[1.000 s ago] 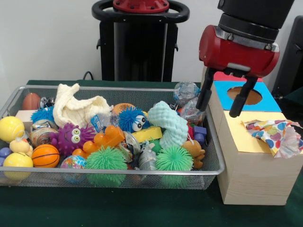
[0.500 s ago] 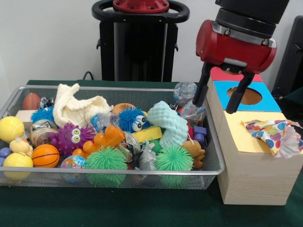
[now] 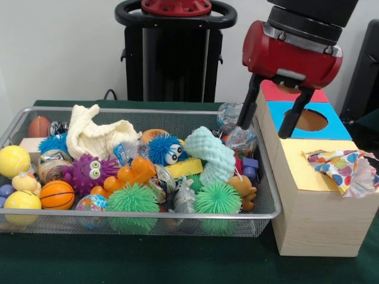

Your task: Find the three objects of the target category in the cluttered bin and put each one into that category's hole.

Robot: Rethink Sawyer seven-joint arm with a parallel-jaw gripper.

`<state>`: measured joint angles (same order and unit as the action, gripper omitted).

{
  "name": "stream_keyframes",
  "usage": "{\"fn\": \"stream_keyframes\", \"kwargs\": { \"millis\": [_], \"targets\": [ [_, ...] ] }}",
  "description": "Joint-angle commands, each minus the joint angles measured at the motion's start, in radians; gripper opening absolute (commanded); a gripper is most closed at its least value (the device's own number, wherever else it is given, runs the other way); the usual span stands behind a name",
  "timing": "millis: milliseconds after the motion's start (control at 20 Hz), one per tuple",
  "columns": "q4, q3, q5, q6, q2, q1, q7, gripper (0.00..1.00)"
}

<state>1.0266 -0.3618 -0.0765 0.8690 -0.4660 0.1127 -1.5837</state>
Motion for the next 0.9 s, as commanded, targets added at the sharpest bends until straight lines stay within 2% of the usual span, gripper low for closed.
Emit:
{"fn": "stream_keyframes", "kwargs": {
  "millis": [50,300,900],
  "targets": [
    [0.104,0.032,-0.032,0.053,0.01,0.022,-0.291,1.0],
    [0.08,0.039,-0.043,0.064,0.02,0.033,-0.292,1.0],
    [0.144,0.037,-0.045,0.029,-0.012,0.004,-0.247,1.0]
  ]
}}
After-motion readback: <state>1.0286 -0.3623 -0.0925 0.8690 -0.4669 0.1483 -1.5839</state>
